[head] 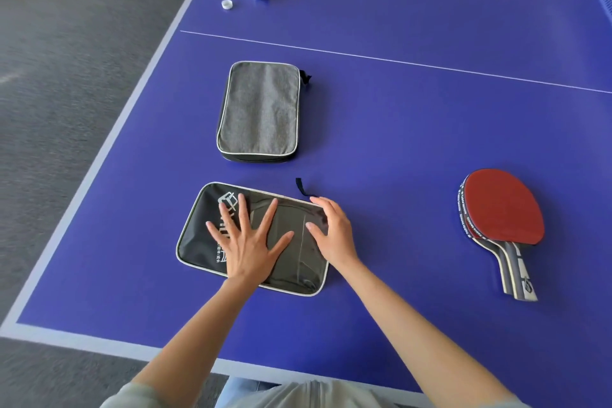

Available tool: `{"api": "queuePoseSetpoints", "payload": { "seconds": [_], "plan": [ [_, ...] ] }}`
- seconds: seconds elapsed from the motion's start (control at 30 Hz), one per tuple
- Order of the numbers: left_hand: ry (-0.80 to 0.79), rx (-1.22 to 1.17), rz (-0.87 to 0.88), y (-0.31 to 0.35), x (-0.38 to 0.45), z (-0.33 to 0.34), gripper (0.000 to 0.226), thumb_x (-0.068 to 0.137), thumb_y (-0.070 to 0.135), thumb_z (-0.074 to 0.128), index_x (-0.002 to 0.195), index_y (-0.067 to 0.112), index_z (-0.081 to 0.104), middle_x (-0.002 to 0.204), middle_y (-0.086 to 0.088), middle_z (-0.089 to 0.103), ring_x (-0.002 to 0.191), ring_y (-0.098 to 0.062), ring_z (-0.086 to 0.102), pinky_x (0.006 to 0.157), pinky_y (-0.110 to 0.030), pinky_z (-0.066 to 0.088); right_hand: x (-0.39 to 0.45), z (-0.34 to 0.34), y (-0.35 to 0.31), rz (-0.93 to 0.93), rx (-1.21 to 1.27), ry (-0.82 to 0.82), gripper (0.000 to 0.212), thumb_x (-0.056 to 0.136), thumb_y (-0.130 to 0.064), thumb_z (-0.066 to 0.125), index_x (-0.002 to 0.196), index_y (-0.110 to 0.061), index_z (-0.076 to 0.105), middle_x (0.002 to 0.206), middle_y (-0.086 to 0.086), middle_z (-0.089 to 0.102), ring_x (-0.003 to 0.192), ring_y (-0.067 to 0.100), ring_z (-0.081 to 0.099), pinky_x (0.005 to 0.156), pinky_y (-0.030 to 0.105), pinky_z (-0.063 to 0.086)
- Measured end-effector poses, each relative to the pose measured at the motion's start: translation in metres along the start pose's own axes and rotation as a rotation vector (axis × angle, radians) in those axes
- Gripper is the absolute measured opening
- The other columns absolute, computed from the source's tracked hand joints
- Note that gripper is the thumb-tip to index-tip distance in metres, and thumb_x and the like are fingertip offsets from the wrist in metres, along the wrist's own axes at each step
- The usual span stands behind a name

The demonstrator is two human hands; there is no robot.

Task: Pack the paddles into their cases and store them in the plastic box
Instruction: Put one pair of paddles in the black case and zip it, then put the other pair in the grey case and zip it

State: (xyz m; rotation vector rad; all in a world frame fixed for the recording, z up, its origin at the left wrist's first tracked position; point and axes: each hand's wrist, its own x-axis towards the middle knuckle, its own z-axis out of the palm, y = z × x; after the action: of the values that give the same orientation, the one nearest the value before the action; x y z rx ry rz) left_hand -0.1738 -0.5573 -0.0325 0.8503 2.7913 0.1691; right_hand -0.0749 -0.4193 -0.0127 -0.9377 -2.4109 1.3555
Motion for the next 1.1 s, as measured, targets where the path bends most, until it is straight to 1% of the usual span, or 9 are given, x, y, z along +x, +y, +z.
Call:
{"api": "queuePoseSetpoints", "payload": {
  "seconds": [0.17,0.33,0.47,0.53,0.63,0.8,0.93,1.03,1.1],
  "plan": [
    [-0.048,0.011,-0.104,-0.003,0.015,-0.006,0.070,0.078,0.080,0.009,0.142,0.054,-0.007,0.159,-0.007,-0.009,0.140,-0.042,-0.022,0.106,-0.071,-0.007,0.038,0.013,-0.016,0.010,-0.078,-0.031,0.038,0.090,-0.004,0.057,0.128,-0.008,0.055,0.142,0.011,0.045,0.131,0.026,0.039,0.107,0.027,0.029],
    [-0.055,0.041,-0.066,-0.018,0.025,-0.011,0.071,0.076,0.080,0.002,0.139,0.053,-0.014,0.159,-0.007,-0.009,0.139,-0.044,-0.022,0.105,-0.070,-0.006,0.032,0.040,-0.013,-0.130,-0.468,-0.094,0.049,0.101,-0.027,0.037,0.147,-0.013,0.028,0.157,0.010,0.020,0.143,0.032,0.018,0.118,0.042,0.019],
    [-0.133,0.014,-0.049,-0.018,0.025,-0.017,0.071,0.079,0.079,0.008,0.140,0.051,-0.015,0.158,-0.008,-0.013,0.138,-0.042,-0.027,0.105,-0.068,-0.011,0.030,0.049,-0.013,-0.142,-0.642,-0.041,0.048,0.103,-0.028,0.031,0.148,-0.013,0.024,0.156,0.009,0.024,0.144,0.032,0.018,0.119,0.044,0.016],
    [-0.137,-0.087,-0.054,-0.017,0.028,-0.023,0.068,0.084,0.074,0.023,0.144,0.051,0.001,0.159,-0.008,-0.009,0.140,-0.038,-0.023,0.107,-0.065,-0.010,0.036,0.047,-0.016,-0.129,-0.573,-0.042,0.045,0.102,-0.025,0.034,0.145,-0.012,0.033,0.152,0.009,0.031,0.144,0.030,0.020,0.119,0.042,0.014],
    [0.034,-0.320,-0.041,-0.028,0.052,-0.043,0.059,0.090,0.049,0.051,0.144,0.033,0.032,0.154,-0.014,0.017,0.142,-0.034,0.010,0.111,-0.055,0.010,0.056,0.037,-0.029,-0.074,-0.340,0.066,0.037,0.096,-0.017,0.050,0.131,-0.006,0.050,0.143,0.012,0.043,0.138,0.029,0.032,0.115,0.036,0.023],
    [0.082,-0.756,-0.244,-0.043,0.146,-0.078,0.059,0.091,0.025,0.059,0.140,0.002,0.037,0.143,-0.018,0.039,0.130,-0.033,0.037,0.107,-0.037,0.027,0.134,0.025,-0.066,0.319,0.027,0.135,0.051,0.090,-0.016,0.061,0.134,0.000,0.042,0.136,0.015,0.048,0.125,0.028,0.045,0.106,0.033,0.035],
    [-0.086,-0.792,-0.371,-0.040,0.197,-0.076,0.056,0.091,0.033,0.056,0.135,0.002,0.043,0.138,-0.017,0.046,0.125,-0.033,0.045,0.105,-0.046,0.036,0.168,0.034,-0.068,0.530,0.018,0.093,0.006,0.084,-0.007,0.062,0.085,-0.001,0.060,0.091,0.011,0.058,0.083,0.022,0.049,0.069,0.026,0.037],
    [-0.057,-0.805,-0.437,-0.035,0.203,-0.068,0.053,0.089,0.026,0.060,0.134,0.005,0.044,0.133,-0.015,0.050,0.121,-0.035,0.046,0.104,-0.045,0.038,0.166,0.040,-0.064,0.609,0.126,0.184,0.010,0.076,0.001,0.063,0.066,0.000,0.063,0.063,0.004,0.056,0.059,0.016,0.043,0.050,0.020,0.035],
    [-0.034,-0.780,-0.467,-0.033,0.203,-0.065,0.056,0.086,0.022,0.064,0.136,0.007,0.042,0.133,-0.014,0.049,0.122,-0.034,0.045,0.103,-0.041,0.037,0.163,0.042,-0.063,0.641,0.204,0.235,0.036,0.075,0.001,0.065,0.046,-0.015,0.051,0.042,-0.009,0.045,0.042,0.004,0.034,0.033,0.012,0.024]
  ]
}}
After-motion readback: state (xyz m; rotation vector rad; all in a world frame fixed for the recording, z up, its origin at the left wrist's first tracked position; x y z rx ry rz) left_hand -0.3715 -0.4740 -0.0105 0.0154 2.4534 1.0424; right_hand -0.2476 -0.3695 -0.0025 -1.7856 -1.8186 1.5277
